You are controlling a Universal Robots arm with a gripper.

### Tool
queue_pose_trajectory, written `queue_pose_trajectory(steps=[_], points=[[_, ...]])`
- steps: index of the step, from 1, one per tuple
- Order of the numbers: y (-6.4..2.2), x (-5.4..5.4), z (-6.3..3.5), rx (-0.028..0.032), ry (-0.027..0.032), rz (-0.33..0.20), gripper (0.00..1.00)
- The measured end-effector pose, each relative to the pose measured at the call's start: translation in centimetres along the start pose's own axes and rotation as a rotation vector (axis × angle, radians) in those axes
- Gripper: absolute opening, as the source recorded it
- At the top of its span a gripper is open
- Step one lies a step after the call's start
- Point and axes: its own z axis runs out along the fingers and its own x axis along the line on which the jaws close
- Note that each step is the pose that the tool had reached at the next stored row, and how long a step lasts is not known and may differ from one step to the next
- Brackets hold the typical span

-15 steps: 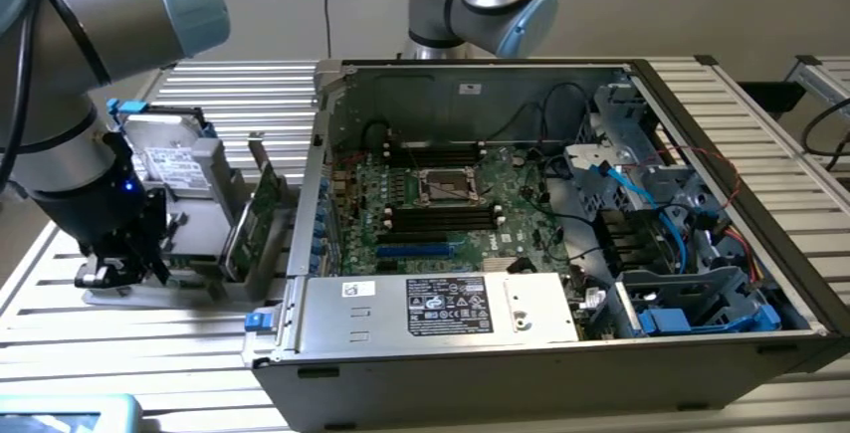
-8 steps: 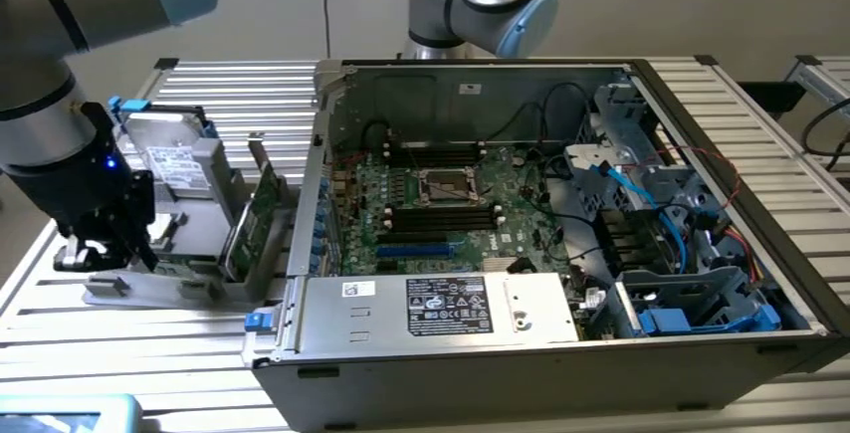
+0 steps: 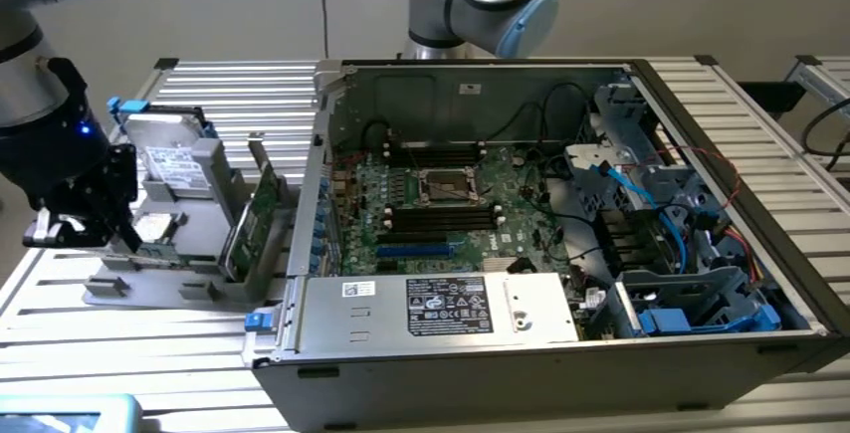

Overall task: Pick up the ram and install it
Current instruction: 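Pick up the ram and move it above insertion slot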

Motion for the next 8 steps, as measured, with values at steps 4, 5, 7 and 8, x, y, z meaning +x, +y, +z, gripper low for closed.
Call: queue_pose_trajectory(steps=[4,5,7,8], points=[[-0.10,0.1,-1.83,-0.0001,0.0001,0.000,0.14],[-0.22,0.2,-2.28,-0.0001,0.0001,0.000,0.14],[-0.64,0.3,-3.21,0.0000,0.0001,0.000,0.14],[-0.92,0.4,-3.67,-0.0001,0.0002,0.000,0.14]])
